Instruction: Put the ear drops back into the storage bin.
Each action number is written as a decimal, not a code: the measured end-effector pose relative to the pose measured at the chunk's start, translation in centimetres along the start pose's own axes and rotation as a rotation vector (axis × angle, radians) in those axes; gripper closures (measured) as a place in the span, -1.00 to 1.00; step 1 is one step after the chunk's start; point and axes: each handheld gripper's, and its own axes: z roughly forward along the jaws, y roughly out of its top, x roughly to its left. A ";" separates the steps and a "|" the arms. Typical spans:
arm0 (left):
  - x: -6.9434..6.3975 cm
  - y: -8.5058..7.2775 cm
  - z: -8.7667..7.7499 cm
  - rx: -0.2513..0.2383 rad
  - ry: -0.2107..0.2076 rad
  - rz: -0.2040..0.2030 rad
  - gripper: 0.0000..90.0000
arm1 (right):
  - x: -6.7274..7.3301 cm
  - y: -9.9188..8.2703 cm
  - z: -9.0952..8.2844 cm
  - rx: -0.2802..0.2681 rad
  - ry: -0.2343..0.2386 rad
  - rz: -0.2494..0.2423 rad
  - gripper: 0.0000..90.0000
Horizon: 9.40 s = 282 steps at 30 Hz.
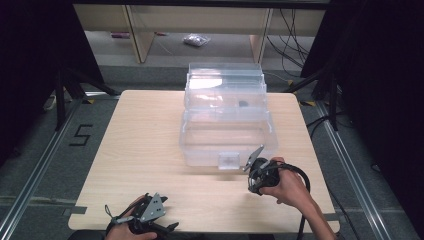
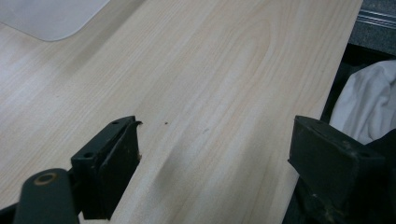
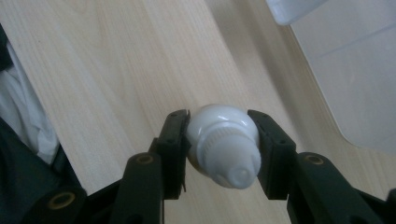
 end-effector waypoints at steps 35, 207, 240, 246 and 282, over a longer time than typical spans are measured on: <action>0.2 0.0 0.0 0.009 0.004 0.018 -0.65 | -3.8 1.9 -6.2 0.013 -0.026 0.058 0.34; 0.2 0.0 0.0 0.002 -0.007 0.019 -0.65 | -11.3 4.8 -2.5 -0.072 -0.087 0.299 -0.28; 0.1 0.0 0.1 -0.011 -0.004 0.006 -0.67 | -6.1 2.5 -4.8 -0.281 -0.090 0.255 -0.49; 0.3 0.0 0.1 0.001 0.003 0.012 -0.67 | -4.7 1.8 -4.6 -0.295 -0.088 0.258 -0.49; 0.3 0.1 -0.1 -0.019 0.027 -0.002 -0.67 | -0.5 -1.0 -2.6 -0.389 -0.072 0.200 -0.49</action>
